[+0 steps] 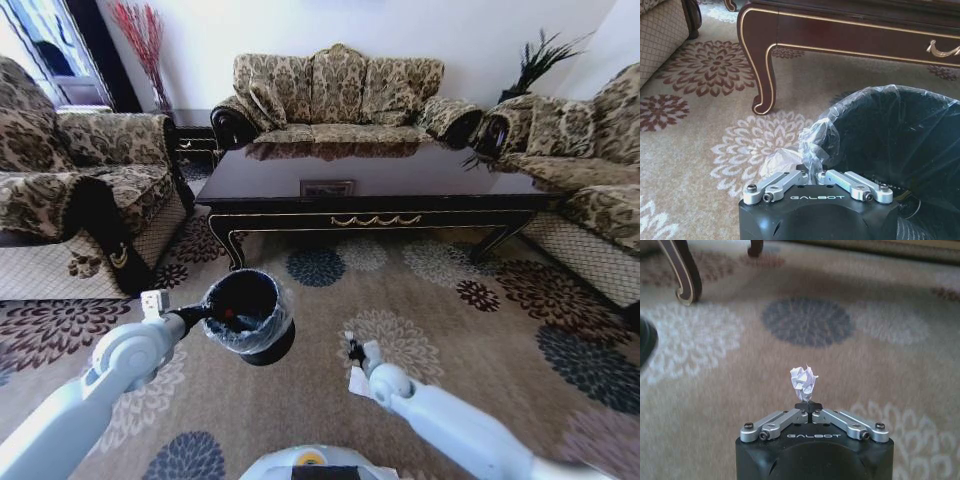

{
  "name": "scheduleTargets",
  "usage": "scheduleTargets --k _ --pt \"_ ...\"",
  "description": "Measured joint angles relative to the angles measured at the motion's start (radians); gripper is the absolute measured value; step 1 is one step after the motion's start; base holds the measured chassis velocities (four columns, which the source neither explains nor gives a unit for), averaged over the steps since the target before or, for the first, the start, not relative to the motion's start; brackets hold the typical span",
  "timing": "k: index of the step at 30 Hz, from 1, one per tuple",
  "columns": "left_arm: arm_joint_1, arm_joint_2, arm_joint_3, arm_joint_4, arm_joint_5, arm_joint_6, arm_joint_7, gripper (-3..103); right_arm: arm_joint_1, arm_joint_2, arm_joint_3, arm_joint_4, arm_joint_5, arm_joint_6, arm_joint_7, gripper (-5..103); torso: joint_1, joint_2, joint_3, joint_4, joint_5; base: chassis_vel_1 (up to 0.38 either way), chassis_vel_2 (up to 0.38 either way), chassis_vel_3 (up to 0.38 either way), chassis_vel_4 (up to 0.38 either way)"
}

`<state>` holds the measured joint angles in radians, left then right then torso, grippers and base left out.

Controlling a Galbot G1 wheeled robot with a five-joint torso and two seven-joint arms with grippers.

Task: Move to the front of the table and pick up the trash from the floor, then place it into the trash bin.

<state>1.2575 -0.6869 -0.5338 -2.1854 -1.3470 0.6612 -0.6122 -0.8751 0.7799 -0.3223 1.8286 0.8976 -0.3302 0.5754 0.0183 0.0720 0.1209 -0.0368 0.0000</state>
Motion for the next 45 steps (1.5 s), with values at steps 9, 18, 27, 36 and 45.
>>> scheduleTargets --k 9,18,27,36,45 --pt "0.02 0.0 0.001 0.008 0.014 0.003 0.001 3 -0.053 -0.102 0.157 0.179 0.005 0.005 -0.023 0 0.0 0.0 0.0 -0.0002 0.0001 0.0 0.0 0.0 0.0" --pt "0.042 0.012 0.009 -0.018 0.013 0.014 -0.009 3 -0.004 -0.133 0.171 0.329 -0.048 0.159 -0.193 0 0.0 0.0 0.0 -0.0001 0.0 0.0 0.0 0.0 0.0" --pt "0.037 0.015 0.039 -0.029 0.007 0.037 -0.015 3 0.203 -0.096 -0.005 0.367 -0.06 0.267 -0.32 0 0.0 0.0 0.0 -0.0001 -0.0002 0.0 0.0 0.0 0.0" --pt "0.012 0.011 0.071 -0.031 0.0 0.048 -0.009 3 0.438 0.029 -0.319 0.26 -0.086 0.325 -0.371 0 0.0 0.0 0.0 -0.0001 -0.0003 0.0 0.0 0.0 0.0" --pt "0.004 0.013 0.064 -0.019 -0.001 0.042 -0.009 3 0.503 0.111 -0.453 0.163 -0.098 0.304 -0.345 0 0.0 0.0 0.0 -0.0001 -0.0001 0.0 0.0 0.0 0.0"
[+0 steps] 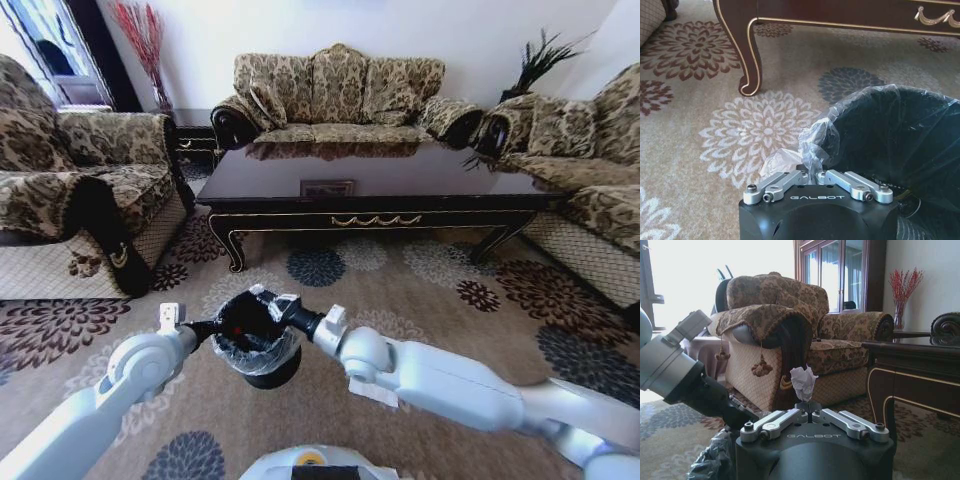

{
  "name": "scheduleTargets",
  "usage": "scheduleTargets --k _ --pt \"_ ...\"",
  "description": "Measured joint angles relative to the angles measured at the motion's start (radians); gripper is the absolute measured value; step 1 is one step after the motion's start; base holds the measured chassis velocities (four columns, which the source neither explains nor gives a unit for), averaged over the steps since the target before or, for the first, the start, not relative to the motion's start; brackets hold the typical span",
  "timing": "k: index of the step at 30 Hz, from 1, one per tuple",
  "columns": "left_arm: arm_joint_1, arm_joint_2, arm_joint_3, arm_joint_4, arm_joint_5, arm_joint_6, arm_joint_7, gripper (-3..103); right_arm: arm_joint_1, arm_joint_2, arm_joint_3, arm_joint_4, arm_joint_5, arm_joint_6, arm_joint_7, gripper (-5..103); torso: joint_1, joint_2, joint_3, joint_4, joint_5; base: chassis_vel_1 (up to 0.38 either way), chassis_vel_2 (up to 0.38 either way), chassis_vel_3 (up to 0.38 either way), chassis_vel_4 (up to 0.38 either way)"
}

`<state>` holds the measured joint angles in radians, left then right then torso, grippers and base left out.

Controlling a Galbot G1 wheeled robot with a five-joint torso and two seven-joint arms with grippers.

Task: Move to the front of the table and pick up the trash from the floor, then place it into the trash bin.

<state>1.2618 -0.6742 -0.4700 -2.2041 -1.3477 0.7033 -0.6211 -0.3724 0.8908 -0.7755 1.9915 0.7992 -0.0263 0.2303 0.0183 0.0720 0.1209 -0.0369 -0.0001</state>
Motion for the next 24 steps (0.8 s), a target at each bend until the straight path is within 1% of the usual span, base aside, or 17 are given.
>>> scheduleTargets --k 3,4,5,8,10,11,13,17,18,19,20,22,23,24 --pt "-0.002 -0.001 0.0 0.002 -0.001 -0.002 0.001 3 0.006 0.008 -0.01 -0.013 0.002 -0.01 0.015 0 0.0 0.0 0.0 0.0 0.0 0.0 0.0 0.0 0.0" --pt "-0.003 -0.001 0.001 0.003 -0.001 -0.002 0.002 3 0.008 0.009 -0.012 -0.016 0.004 -0.013 0.019 5 0.0 0.0 0.0 0.0 0.0 0.0 0.0 0.0 0.0" --pt "-0.003 -0.001 0.001 0.003 -0.001 -0.002 0.002 3 0.008 0.009 -0.012 -0.016 0.004 -0.013 0.019 5 0.0 0.0 0.0 0.0 0.0 0.0 0.0 0.0 0.0" --pt "-0.01 -0.001 0.004 0.007 -0.001 -0.002 0.004 3 0.01 0.01 -0.013 -0.017 0.007 -0.015 0.022 21 0.0 0.0 0.0 0.0 0.0 0.0 0.0 0.0 0.0" --pt "-0.012 -0.001 0.004 0.009 -0.001 -0.003 0.004 3 0.009 0.009 -0.013 -0.018 0.007 -0.016 0.022 21 0.0 0.0 0.0 0.0 0.0 0.0 0.0 0.0 0.0" --pt "-0.013 0.0 0.004 0.01 -0.001 -0.003 0.005 3 0.006 0.007 -0.012 -0.018 0.008 -0.016 0.023 33 0.0 0.0 0.0 0.0 0.0 0.0 0.0 0.0 0.0" --pt "-0.013 0.0 0.004 0.011 -0.001 -0.004 0.005 3 0.003 0.006 -0.011 -0.017 0.008 -0.016 0.023 33 0.0 0.0 0.0 0.0 0.0001 0.0 0.0 0.0 0.0" --pt "-0.009 -0.001 0.005 0.011 -0.001 -0.005 0.005 3 -0.01 -0.002 -0.002 -0.007 0.007 -0.016 0.023 55 0.0 0.0 0.0 0.0 0.0001 0.0 0.0 0.0 0.0" --pt "-0.009 -0.001 0.005 0.011 -0.001 -0.005 0.005 3 -0.01 -0.002 -0.002 -0.007 0.007 -0.016 0.023 55 0.0 0.0 0.0 0.0 0.0001 0.0 0.0 0.0 0.0" --pt "-0.007 -0.001 0.004 0.01 0.0 -0.005 0.005 3 -0.019 -0.006 0.008 -0.002 0.007 -0.016 0.023 61 0.0 0.0 0.0 0.0 0.0001 0.0 0.0 0.0 0.0" --pt "-0.005 -0.002 0.003 0.01 0.001 -0.005 0.005 3 -0.025 -0.009 0.014 0.004 0.007 -0.016 0.023 61 0.0 0.0 0.0 0.0001 0.0001 0.0 0.0 0.0 0.0" --pt "-0.003 -0.002 0.0 0.01 0.001 -0.006 0.005 3 -0.041 -0.02 0.033 0.022 0.01 -0.016 0.025 71 0.0 0.0 0.0 0.0 0.0002 0.0 0.0 0.0 0.0" --pt "-0.003 -0.002 0.0 0.01 0.001 -0.006 0.005 3 -0.041 -0.02 0.033 0.022 0.01 -0.016 0.025 71 0.0 0.0 0.0 0.0 0.0002 0.0 0.0 0.0 0.0" --pt "-0.001 -0.002 -0.003 0.009 0.002 -0.007 0.005 3 -0.052 -0.031 0.05 0.039 0.012 -0.016 0.026 77 0.0 0.0 0.0 0.0001 0.0001 0.0 0.0 0.0 0.0"
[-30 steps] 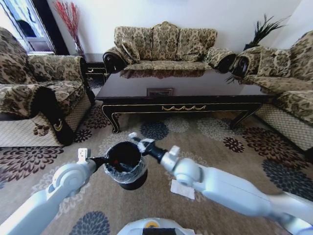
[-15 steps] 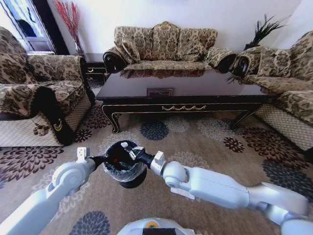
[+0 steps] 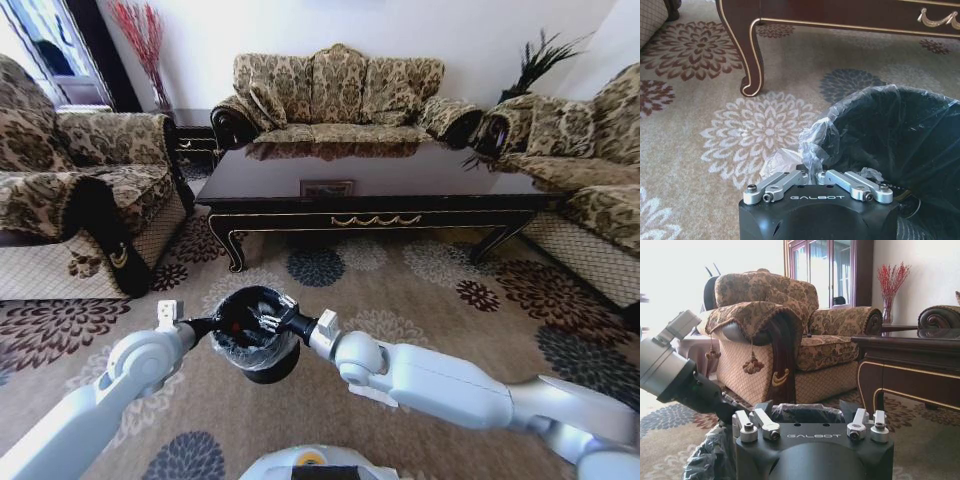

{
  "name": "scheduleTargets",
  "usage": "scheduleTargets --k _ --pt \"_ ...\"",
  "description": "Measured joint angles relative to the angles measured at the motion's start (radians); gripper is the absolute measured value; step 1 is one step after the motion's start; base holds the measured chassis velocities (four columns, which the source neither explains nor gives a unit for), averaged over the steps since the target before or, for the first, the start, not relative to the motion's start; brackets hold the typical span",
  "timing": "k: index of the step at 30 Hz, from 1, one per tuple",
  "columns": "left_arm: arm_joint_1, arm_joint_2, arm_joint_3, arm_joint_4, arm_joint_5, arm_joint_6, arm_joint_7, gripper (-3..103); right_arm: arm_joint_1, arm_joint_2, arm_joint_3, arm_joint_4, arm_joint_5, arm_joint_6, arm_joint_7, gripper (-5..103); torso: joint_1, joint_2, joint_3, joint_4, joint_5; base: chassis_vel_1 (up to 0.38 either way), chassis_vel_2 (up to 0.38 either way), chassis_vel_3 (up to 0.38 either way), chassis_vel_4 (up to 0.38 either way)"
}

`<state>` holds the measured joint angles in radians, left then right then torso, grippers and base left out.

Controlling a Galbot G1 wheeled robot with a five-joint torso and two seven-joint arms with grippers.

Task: Move to the front of the table and pick up the trash from the floor, then place it into the trash bin.

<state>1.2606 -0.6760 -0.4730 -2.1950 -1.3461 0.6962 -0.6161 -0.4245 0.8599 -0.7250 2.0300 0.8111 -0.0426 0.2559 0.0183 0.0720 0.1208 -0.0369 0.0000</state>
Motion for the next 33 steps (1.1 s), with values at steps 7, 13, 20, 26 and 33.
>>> scheduleTargets --k 7,13,20,26,33 --pt "0.007 0.0 -0.015 -0.003 0.004 -0.004 0.0 3 -0.086 -0.094 0.166 0.073 0.015 -0.002 0.001 99 0.0 0.0 0.0 0.0 0.0001 0.0 0.0 0.0 0.0" --pt "0.006 -0.002 -0.033 -0.007 0.004 -0.007 0.005 3 -0.216 -0.156 0.347 0.089 0.056 -0.095 0.103 100 0.0 0.0 0.0 -0.0001 0.0002 0.0 0.0 0.0 0.0" --pt "0.006 0.003 -0.045 -0.016 0.004 -0.009 0.009 3 -0.464 -0.15 0.504 0.103 0.237 -0.328 0.416 100 0.0 0.0 0.0 -0.0003 0.0001 0.0 0.0 0.0 0.0" --pt "0.013 0.006 -0.058 -0.025 0.003 -0.01 0.009 3 -0.482 -0.086 0.516 0.018 0.441 -0.46 0.623 100 0.0 0.0 0.0 0.0 -0.0001 0.0 0.0 0.0 0.0" --pt "0.023 0.003 -0.066 -0.038 0.003 -0.01 0.004 3 -0.456 -0.021 0.459 -0.153 0.456 -0.517 0.677 100 0.0 0.0 0.0 0.0001 -0.0001 0.0 0.0 0.0 0.0"
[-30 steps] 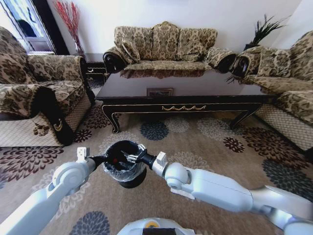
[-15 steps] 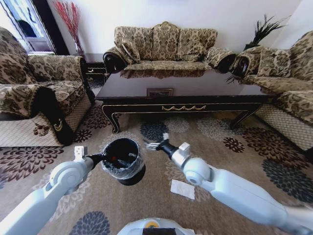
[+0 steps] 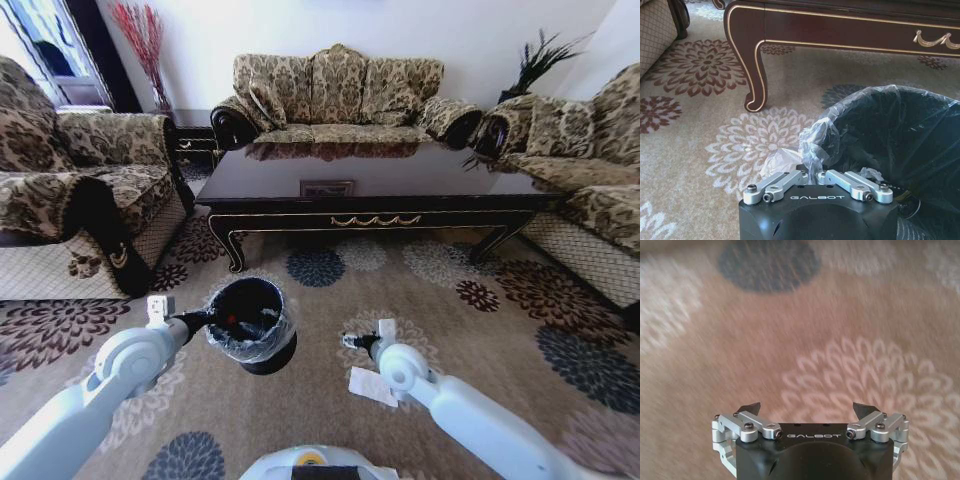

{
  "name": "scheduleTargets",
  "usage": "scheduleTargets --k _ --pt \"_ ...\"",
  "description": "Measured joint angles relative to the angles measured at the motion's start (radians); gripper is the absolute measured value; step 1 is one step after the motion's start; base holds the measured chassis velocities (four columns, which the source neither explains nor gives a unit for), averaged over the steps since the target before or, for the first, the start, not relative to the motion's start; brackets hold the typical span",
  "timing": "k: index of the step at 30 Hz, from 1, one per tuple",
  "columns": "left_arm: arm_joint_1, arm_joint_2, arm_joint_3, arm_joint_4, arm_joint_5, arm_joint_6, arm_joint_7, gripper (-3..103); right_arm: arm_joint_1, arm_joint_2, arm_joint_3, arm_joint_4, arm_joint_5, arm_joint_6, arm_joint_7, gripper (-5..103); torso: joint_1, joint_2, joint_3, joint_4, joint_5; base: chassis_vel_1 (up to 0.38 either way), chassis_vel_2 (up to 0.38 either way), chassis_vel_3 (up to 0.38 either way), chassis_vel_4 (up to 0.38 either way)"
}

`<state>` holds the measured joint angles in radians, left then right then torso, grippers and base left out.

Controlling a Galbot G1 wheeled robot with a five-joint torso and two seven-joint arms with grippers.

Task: Move to the front of the table and pick up the trash from the floor, then place it into the trash bin.

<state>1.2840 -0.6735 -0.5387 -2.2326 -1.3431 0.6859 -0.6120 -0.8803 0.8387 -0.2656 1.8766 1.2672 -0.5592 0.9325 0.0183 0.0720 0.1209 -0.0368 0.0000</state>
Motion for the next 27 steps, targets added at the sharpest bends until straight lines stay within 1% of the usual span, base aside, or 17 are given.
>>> scheduleTargets --k 3,8,13,20,23,27 --pt "-0.001 0.0 -0.007 -0.003 -0.001 -0.003 -0.001 3 0.004 0.035 -0.037 -0.112 0.003 -0.039 0.012 100 0.0 0.0 0.0 -0.0001 0.0 0.0 0.0 0.0 0.0" --pt "-0.007 -0.005 -0.007 0.003 -0.003 -0.005 0.001 3 0.006 0.073 -0.041 -0.219 0.01 -0.058 -0.006 100 0.0 0.0 0.0 -0.0002 0.0001 0.0 0.0 0.0 0.0" --pt "-0.016 -0.011 -0.001 0.012 -0.004 -0.005 0.007 3 0.024 0.098 -0.043 -0.295 0.005 -0.064 -0.034 100 0.0 0.0 0.0 -0.0001 0.0 0.0 0.0 0.0 0.0" --pt "-0.031 -0.01 0.008 0.026 -0.004 -0.006 0.015 3 0.028 0.116 -0.047 -0.359 0.005 -0.073 -0.046 100 0.0 0.0 0.0 -0.0001 0.0 0.0 0.0 0.0 0.0" --pt "-0.038 -0.011 0.012 0.034 -0.004 -0.007 0.022 3 0.026 0.127 -0.052 -0.398 -0.009 -0.071 -0.064 100 0.0 0.0 0.0 -0.0001 0.0 0.0 0.0 0.0 0.0" --pt "-0.042 -0.01 0.018 0.038 -0.004 -0.009 0.029 3 0.041 0.153 -0.06 -0.475 -0.047 -0.055 -0.108 100 0.0 0.0 0.0 -0.0001 0.0001 0.0 0.0 0.0 0.0"
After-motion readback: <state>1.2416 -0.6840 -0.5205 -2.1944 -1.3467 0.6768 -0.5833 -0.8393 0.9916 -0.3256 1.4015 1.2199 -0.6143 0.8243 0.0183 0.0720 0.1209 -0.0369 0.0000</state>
